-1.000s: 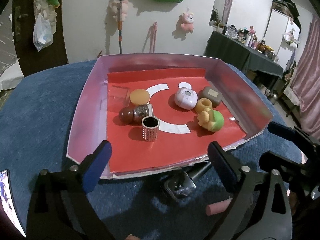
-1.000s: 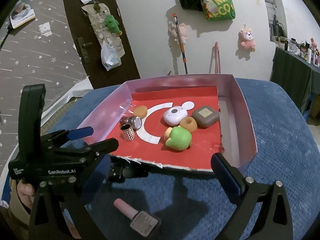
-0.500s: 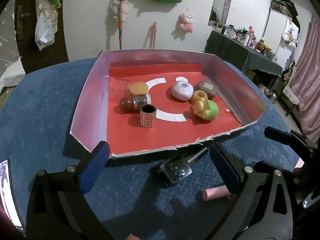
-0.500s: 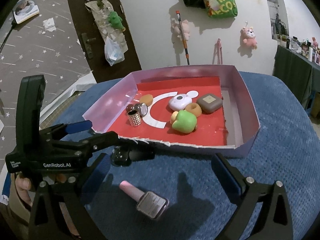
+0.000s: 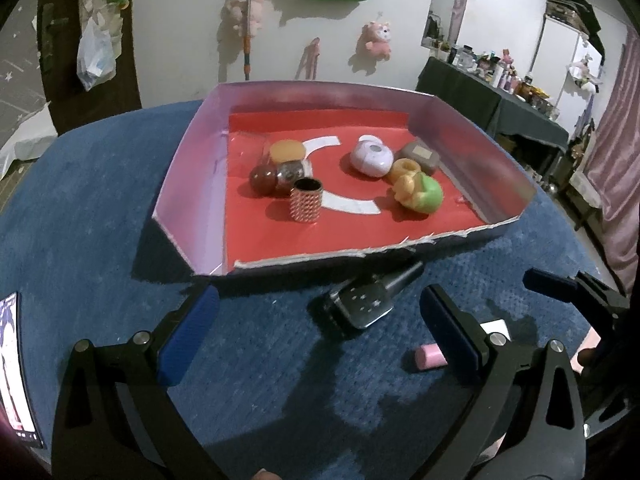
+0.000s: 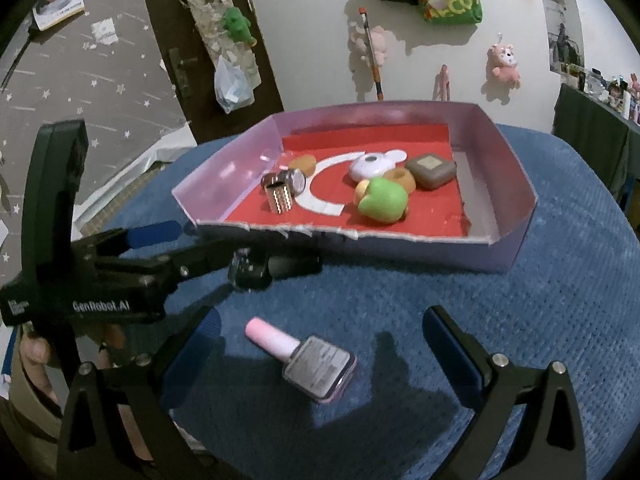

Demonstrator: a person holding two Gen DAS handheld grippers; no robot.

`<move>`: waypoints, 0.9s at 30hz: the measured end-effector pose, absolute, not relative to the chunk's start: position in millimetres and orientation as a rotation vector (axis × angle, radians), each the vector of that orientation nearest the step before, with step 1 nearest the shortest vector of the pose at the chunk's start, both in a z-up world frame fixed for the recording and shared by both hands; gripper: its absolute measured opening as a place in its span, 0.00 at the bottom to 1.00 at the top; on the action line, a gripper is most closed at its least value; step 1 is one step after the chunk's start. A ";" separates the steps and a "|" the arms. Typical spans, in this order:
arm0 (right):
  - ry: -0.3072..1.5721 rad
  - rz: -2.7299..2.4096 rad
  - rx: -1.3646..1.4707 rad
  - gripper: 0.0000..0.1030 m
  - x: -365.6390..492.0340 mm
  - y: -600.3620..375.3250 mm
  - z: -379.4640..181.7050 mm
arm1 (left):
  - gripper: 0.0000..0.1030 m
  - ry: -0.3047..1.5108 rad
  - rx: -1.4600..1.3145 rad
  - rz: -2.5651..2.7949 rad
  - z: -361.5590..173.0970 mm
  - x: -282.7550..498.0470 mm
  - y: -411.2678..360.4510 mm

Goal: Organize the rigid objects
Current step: 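Withdraw both grippers from the box toward the two nail polish bottles, then grasp the black star-printed nail polish with the left gripper while the right grasps the pink-capped polish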

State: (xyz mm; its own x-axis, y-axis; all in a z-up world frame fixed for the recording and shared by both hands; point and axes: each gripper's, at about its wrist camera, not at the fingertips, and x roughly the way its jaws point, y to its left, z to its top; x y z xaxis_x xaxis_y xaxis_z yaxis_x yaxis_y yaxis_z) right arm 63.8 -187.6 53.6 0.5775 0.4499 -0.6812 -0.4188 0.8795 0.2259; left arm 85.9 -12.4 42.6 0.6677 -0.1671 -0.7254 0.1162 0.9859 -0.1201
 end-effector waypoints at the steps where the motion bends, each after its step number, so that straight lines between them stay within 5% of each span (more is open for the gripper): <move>1: 0.812 0.510 0.036 1.00 61.9 -186.8 50.9 | 0.99 0.827 -0.067 -0.156 41.2 85.7 -11.0; 27: 0.821 0.457 -0.029 1.00 65.4 -180.6 20.6 | 1.00 0.944 -0.028 -0.055 5.4 116.0 -39.0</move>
State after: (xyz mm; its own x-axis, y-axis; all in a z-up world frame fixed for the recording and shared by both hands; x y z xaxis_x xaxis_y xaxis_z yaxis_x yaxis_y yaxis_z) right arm 65.4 -180.6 20.6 0.5900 0.3812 -0.7117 -0.4032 0.9028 0.1493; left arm 116.0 -39.0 5.4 0.5857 -0.0593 -0.8084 0.0349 0.9982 -0.0479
